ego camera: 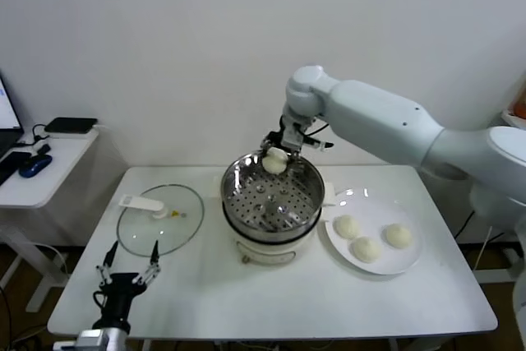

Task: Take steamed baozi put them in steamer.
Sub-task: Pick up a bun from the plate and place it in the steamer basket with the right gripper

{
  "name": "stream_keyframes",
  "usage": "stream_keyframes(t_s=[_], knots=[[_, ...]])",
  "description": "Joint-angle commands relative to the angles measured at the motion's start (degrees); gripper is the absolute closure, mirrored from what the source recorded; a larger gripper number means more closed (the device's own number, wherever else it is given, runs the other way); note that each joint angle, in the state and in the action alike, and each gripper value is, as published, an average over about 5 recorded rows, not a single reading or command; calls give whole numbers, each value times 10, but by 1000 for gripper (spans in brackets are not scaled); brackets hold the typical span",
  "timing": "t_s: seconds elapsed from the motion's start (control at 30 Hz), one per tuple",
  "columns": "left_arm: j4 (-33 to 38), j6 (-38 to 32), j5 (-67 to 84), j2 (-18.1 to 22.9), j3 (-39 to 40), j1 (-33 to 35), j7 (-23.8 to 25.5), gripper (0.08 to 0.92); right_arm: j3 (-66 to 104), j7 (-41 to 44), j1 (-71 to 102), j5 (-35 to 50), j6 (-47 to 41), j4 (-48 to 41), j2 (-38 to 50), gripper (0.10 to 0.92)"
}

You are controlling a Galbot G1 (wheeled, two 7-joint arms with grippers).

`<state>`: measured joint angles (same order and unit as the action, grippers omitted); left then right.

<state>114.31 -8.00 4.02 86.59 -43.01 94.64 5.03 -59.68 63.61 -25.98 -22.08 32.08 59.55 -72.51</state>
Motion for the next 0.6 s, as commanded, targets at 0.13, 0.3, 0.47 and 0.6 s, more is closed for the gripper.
stream_keyframes(t_s=[0.13, 0.3, 0.47, 0.6], knots=[[-3, -2, 4, -4, -4, 3, 0, 177, 18, -2, 40, -77, 26, -45, -36, 355], [-2, -1, 4, -4, -4, 3, 1, 177, 28, -5, 57, -96, 30, -58, -40, 355], [-3, -1, 4, -5, -4, 2, 1, 177, 42, -8, 69, -119, 38, -70, -48, 355], [-5, -1, 4, -5, -4, 2, 1, 177, 48, -10, 76, -130, 42, -77, -53, 355]])
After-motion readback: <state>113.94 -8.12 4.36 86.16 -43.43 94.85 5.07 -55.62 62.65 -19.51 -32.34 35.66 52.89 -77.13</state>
